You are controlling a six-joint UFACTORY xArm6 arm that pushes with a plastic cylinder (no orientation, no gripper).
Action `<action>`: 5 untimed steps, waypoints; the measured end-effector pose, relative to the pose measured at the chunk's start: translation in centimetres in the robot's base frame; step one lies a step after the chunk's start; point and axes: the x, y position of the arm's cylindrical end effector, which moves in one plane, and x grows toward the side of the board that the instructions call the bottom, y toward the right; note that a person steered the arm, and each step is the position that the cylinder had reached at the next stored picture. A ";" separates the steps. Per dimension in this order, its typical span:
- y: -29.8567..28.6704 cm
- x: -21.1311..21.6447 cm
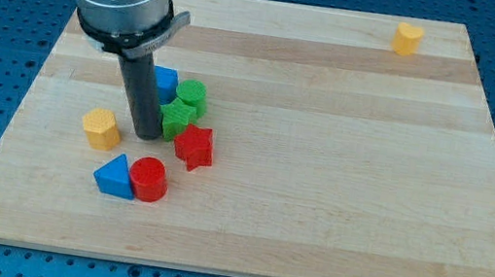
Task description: Place the yellow hexagon to the bottom of blue cube
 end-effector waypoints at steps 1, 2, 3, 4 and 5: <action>-3.2 4.2; -9.8 6.4; -12.6 4.0; -7.8 2.6; -3.7 0.7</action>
